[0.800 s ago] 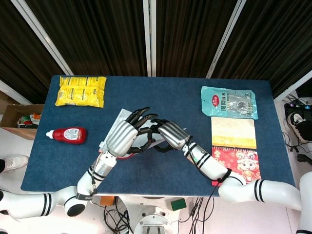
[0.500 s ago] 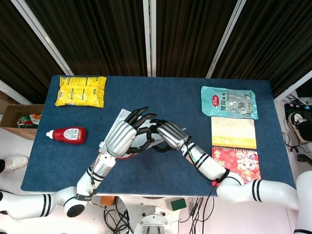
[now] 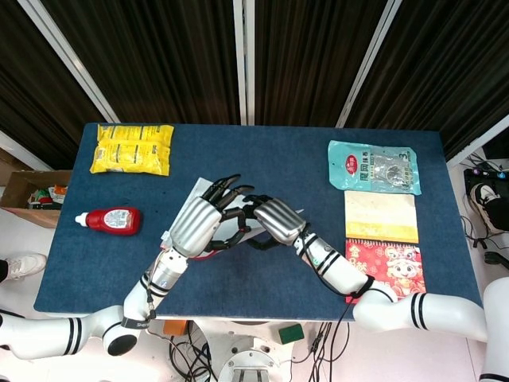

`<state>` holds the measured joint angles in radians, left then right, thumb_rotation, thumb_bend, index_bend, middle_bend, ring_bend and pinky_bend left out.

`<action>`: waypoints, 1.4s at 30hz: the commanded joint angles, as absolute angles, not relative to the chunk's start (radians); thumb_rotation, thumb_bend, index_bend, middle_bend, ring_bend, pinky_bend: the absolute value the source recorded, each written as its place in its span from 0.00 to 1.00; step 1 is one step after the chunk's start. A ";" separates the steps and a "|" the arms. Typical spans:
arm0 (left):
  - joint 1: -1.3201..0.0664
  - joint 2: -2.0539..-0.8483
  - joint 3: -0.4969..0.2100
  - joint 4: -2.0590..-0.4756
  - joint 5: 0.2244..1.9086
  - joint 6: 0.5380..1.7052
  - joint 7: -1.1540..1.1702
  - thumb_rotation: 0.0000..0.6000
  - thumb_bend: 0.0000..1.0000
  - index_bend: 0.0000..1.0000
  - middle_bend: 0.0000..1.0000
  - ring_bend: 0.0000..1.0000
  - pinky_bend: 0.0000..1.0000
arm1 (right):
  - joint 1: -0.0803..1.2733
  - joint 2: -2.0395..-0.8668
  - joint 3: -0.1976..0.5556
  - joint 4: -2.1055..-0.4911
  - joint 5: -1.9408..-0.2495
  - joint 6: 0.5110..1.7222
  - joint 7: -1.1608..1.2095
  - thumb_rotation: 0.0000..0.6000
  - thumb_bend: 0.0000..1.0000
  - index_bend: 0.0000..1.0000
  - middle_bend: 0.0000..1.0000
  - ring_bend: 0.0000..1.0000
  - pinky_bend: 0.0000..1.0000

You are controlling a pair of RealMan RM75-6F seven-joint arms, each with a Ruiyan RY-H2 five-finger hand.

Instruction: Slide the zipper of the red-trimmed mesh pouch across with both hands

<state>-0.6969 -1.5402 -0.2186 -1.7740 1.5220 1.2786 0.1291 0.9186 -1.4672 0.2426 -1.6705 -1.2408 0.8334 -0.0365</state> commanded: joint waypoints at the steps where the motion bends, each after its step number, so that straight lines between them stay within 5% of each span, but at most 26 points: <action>1: -0.697 -1.540 -0.219 -1.773 1.524 1.279 0.129 1.00 0.49 0.63 0.17 0.03 0.12 | 0.924 -1.463 0.236 -1.675 -1.233 0.841 -0.078 1.00 0.30 0.57 0.43 0.16 0.29; 17: -0.696 -1.546 -0.218 -1.757 1.531 1.281 0.121 1.00 0.49 0.63 0.17 0.03 0.12 | 0.921 -1.495 0.240 -1.655 -1.240 0.860 -0.030 1.00 0.33 0.62 0.45 0.16 0.29; 30: -0.658 -1.572 -0.195 -1.726 1.527 1.324 0.093 1.00 0.49 0.63 0.17 0.03 0.12 | 0.907 -1.532 0.251 -1.630 -1.260 0.917 -0.013 1.00 0.48 0.78 0.50 0.24 0.29; 42: -0.626 -1.598 -0.183 -1.689 1.465 1.305 -0.006 1.00 0.51 0.63 0.17 0.03 0.12 | 0.902 -1.508 0.243 -1.650 -1.267 0.915 -0.035 1.00 0.60 0.79 0.51 0.25 0.31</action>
